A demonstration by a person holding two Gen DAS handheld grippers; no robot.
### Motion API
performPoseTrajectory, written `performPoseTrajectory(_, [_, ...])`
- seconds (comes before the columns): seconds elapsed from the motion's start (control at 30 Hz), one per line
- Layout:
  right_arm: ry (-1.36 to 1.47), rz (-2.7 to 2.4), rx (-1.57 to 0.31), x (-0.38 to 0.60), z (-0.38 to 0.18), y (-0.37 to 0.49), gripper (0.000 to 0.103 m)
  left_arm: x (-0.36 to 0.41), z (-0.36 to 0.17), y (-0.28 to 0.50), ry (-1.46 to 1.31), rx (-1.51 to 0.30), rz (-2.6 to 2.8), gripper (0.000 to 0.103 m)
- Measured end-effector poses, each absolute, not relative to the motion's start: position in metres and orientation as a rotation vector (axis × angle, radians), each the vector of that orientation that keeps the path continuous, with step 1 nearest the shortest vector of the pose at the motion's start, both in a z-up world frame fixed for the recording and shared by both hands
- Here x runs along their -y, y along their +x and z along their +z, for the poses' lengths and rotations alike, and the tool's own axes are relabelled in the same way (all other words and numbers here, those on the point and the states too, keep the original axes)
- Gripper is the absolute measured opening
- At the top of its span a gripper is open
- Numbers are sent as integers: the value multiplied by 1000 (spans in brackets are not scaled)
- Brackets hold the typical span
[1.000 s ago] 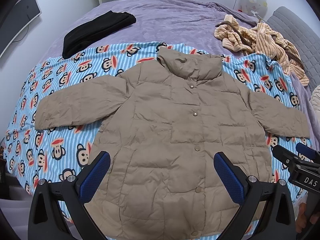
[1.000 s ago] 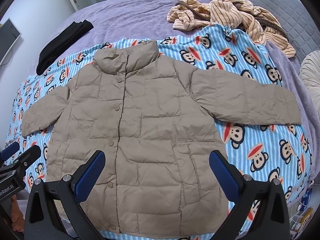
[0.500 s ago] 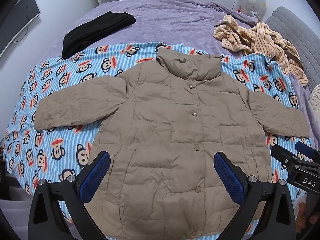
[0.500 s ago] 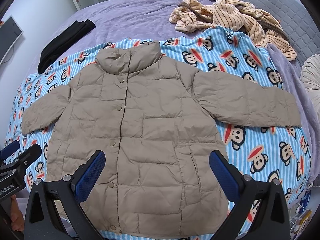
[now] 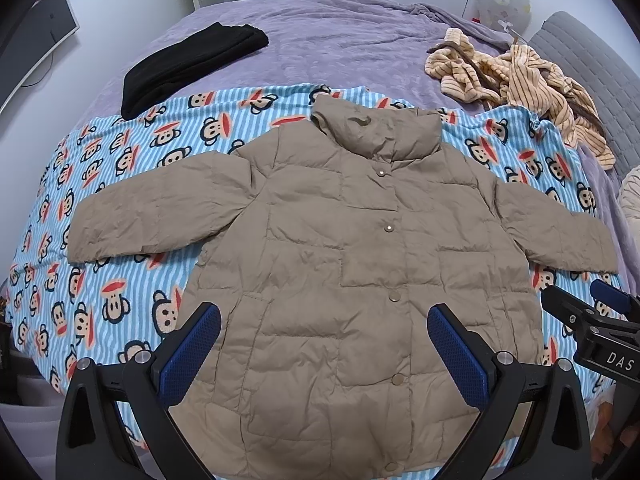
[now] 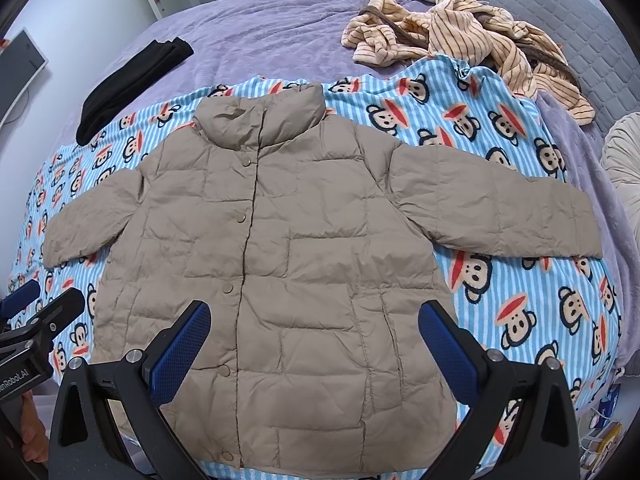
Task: Fold large clothes
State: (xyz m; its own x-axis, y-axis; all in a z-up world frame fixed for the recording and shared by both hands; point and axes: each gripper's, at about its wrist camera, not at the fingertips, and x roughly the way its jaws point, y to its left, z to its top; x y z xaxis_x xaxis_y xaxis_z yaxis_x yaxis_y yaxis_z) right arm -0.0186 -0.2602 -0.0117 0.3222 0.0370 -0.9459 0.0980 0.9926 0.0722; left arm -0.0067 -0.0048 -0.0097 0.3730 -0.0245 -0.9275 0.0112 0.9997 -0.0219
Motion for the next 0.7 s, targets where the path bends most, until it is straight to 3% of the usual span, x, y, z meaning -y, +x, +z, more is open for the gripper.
performPoseTrajectory(0.7, [124,-51,-1250,254,-12,-14,103,0,-15,-2,-22,-1195,-33,103])
